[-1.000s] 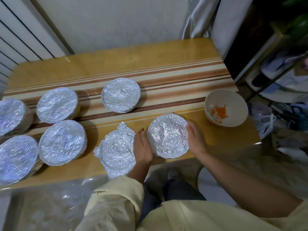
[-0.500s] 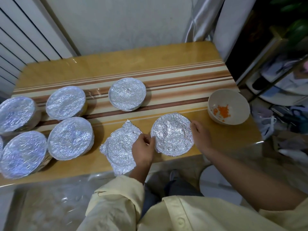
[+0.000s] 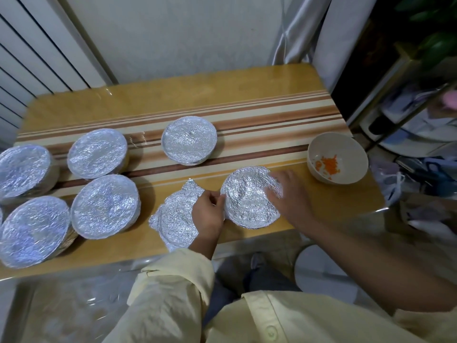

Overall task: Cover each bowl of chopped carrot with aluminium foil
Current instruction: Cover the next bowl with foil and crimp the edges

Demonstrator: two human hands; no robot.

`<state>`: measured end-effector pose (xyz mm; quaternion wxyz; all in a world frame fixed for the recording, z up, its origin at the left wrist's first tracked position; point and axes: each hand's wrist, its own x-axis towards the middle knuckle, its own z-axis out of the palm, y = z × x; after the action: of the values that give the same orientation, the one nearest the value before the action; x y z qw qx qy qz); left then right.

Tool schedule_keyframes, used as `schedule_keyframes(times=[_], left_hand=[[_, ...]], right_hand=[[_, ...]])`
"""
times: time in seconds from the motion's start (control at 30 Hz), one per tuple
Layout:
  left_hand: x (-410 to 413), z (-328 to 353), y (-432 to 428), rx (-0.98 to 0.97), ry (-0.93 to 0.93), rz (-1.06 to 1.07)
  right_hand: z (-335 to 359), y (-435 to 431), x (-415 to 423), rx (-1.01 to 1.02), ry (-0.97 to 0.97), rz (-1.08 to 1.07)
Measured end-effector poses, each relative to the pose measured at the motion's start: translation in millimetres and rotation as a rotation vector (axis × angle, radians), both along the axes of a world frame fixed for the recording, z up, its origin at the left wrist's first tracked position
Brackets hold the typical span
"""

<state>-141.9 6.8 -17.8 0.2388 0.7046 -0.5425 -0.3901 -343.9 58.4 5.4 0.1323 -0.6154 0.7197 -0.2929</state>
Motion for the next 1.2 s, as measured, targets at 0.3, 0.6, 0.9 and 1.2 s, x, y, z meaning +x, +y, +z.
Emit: schedule_keyframes(times=[0.3, 0.6, 0.9, 1.2], left_hand=[[16, 2, 17, 0.030, -0.013, -0.004], [7, 9, 28, 0.182, -0.006, 0.036], [-1, 9, 22, 0.302, 0.017, 0.075], [-1, 11, 27, 0.276, -0.016, 0.051]], right_hand=[[1, 18, 71, 0.105, 0.368, 0.433], [-1, 16, 73, 0.122, 0.386, 0.380], [-5, 16, 70, 0.112, 0.312, 0.414], [-10, 16, 67, 0.078, 0.253, 0.429]])
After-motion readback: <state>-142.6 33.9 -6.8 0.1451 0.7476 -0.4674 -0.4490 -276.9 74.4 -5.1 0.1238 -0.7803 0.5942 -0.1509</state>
